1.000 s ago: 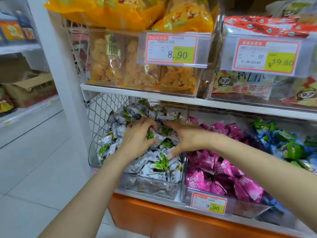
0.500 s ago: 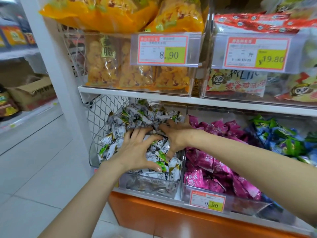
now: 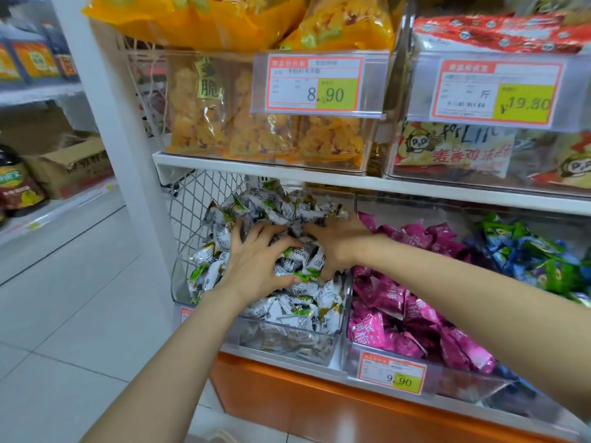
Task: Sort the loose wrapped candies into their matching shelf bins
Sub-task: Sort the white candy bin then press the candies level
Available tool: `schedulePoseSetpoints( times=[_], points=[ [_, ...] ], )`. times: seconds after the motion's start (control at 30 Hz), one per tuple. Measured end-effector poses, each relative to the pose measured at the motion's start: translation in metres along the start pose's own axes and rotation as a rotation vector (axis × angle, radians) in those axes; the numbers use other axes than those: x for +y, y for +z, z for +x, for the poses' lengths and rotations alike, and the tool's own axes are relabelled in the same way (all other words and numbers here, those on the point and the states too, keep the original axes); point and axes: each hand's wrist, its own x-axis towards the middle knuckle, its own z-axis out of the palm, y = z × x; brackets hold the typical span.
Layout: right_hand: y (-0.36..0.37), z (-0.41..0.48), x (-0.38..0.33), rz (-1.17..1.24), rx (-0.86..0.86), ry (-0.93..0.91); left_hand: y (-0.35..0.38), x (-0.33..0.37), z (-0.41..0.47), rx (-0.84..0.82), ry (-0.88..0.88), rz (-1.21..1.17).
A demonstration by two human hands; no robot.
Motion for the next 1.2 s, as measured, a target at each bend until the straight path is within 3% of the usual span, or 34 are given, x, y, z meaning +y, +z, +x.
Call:
schedulePoseSetpoints(
  times=[0.23,0.4,0.7,0.9,1.1,1.2],
  points=[
    [-0.004,0.011,0.016,0.068,0.028,-0.041,0.003,0.001,0.003,0.010,-0.054,-0.033],
    [-0.007,0.007,0.018,0.139,-0.052,-0.052,0.007,0.003,0.008,0.025,-0.081,-0.043],
    [-0.001,0.009,0.012,0.143,0.152,-0.039,0.005,0.011,0.008,-0.234,-0.115,0.047],
    [-0.001,0.015,0.022,0.147,0.227,-0.041,0.006,0.017,0.011,-0.138,-0.156,0.056],
    [-0.001,0.021,0.030,0.206,0.223,-0.021,0.005,0.015,0.005,-0.242,-0.112,0.126],
    [0.000,0.021,0.033,0.306,0.210,-0.049,0.011,0.013,0.006,-0.134,-0.111,0.085]
  ],
)
